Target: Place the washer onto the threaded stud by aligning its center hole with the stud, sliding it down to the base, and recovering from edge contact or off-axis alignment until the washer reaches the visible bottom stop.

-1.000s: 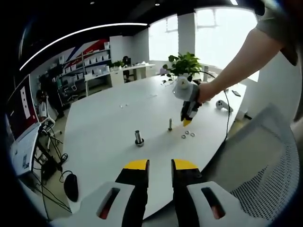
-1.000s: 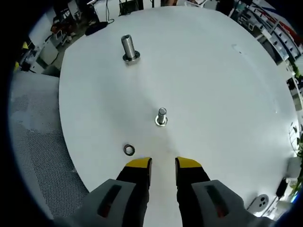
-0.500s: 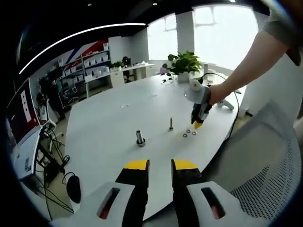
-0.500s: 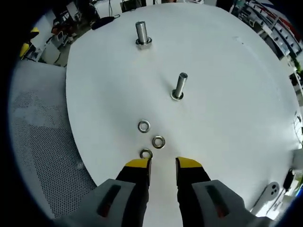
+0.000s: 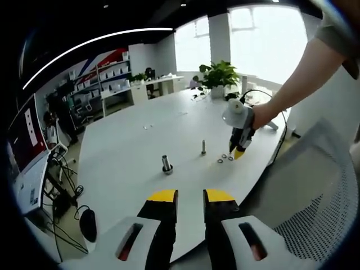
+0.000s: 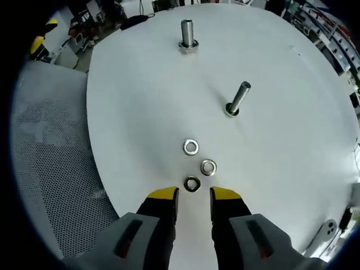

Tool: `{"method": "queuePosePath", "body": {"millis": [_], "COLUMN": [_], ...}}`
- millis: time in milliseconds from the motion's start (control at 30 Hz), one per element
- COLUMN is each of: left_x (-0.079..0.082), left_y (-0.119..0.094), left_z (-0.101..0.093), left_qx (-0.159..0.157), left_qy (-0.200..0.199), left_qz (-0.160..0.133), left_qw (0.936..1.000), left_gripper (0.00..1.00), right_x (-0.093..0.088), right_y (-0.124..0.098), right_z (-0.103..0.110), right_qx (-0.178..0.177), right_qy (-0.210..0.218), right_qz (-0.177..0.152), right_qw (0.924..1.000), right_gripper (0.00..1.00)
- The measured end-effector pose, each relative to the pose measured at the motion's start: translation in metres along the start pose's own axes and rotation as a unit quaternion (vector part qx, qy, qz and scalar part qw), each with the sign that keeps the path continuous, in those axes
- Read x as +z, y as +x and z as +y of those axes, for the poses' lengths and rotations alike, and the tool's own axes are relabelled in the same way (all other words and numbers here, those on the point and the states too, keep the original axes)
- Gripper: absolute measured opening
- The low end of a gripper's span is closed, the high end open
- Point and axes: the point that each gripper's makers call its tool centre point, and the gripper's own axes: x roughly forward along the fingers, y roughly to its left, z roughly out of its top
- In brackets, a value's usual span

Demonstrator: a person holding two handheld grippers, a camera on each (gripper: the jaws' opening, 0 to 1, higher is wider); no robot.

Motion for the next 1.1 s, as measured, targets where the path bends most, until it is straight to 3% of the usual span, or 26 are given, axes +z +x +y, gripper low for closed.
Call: {"method": "queuePosePath", "body": {"millis": [133,367,533,600,800,1000,1100], "left_x": [0.0003,0.0006,0.0011,0.0002,-0.0001,-0.0015,-0.0016], "left_y": [-0.0003,-0.0008,-0.0007,-0.0005,0.0,0.0005,0.0002], "left_z": [0.0002,0.0018,0.0018,0.0016,0.0014,0.0012,0.0022], "left_qx": [0.001,0.003,0.004,0.003,0.003,0.004,0.006], "left_qy": [0.001,0.0,0.0,0.0,0.002,0.005,0.004], "left_qz": [-0.001,-0.003,-0.004,-0.002,0.0,0.005,0.003], "left_qw": [1.0,1.0,1.0,1.0,1.0,1.0,1.0], "left_gripper": [0.16,0.16,0.16,0.16,0.15,0.15,0.15], "right_x": [-0.0032,-0.0031,-0.0041,-0.0036,-0.0037,-0.0036,-0.0024], "right_y": [0.0066,0.0058,0.0077,0.008,0.0072,0.0063,0.0066], "right_z": [0.0021,-0.0009,-0.0033,-0.0015,-0.0023,-0.0036,0.0005], "right_qx": [0.002,0.0,-0.015,-0.014,-0.01,0.003,-0.002], "right_qy": [-0.014,-0.01,-0.053,-0.044,-0.048,-0.047,-0.079], "right_qz": [0.015,0.013,0.022,0.022,0.021,-0.007,0.006], "right_qw": [0.9998,0.9999,0.9982,0.9987,0.9986,0.9989,0.9969], "right_gripper": [0.24,0.23,0.21,0.21,0.2,0.2,0.21]}}
